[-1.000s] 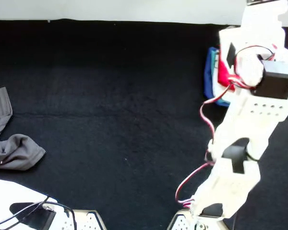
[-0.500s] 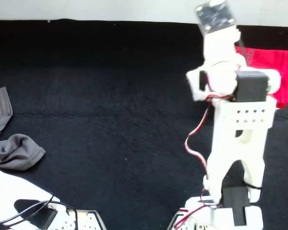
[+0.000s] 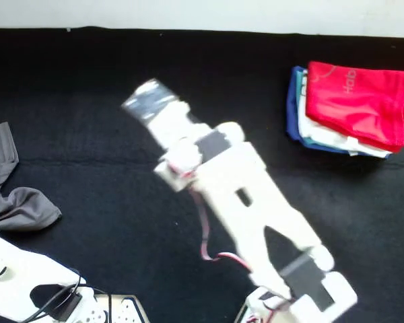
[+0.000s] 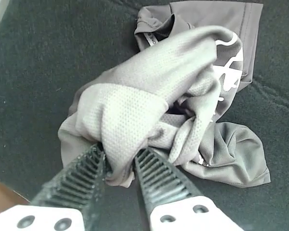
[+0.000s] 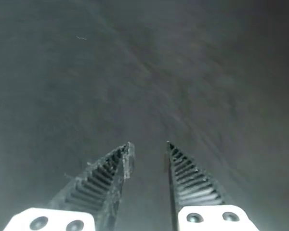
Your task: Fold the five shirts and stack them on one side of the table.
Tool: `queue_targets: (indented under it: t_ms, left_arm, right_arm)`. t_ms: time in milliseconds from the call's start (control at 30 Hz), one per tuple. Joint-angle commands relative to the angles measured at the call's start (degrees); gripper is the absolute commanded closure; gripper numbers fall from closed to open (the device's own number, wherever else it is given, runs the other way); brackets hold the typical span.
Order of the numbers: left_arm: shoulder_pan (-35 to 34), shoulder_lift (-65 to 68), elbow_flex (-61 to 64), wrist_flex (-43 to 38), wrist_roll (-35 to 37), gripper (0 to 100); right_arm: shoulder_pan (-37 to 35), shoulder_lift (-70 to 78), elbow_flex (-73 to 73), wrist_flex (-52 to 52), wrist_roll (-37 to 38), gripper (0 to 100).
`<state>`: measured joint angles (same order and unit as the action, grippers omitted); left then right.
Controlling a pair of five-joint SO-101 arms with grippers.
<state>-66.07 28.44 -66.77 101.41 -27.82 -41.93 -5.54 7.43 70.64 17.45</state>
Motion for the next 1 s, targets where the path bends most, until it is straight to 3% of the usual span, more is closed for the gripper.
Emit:
queue_targets:
  t_ms: [0,133,233,400,767,967]
  left_arm:
    - [0.04,-4.0,-0.75,0.18,1.32,99]
    - [6.37,-4.44,-2.33,0.18,6.33,99]
    - [12.18,-6.81,-4.0,0.18,8.35,99]
    - [25.27,-14.29,-3.82,0.18,10.37,99]
    - [62.73,-28.53,-4.09,-2.29,10.29,99]
    - [73.27,-33.45,-4.09,-10.37,10.29,99]
  right_arm:
    - [-7.43,9.54,-7.78,-1.8,-0.53,88.7]
    - [-9.36,20.0,-21.67,6.55,-4.04,88.6]
    - [-6.11,23.96,-28.97,13.14,-7.56,88.6]
    - [4.26,22.99,-31.6,19.74,-8.09,88.7]
    - [29.14,10.86,-31.25,24.04,-5.1,88.9]
    - [38.11,7.52,-31.16,25.27,-4.84,88.9]
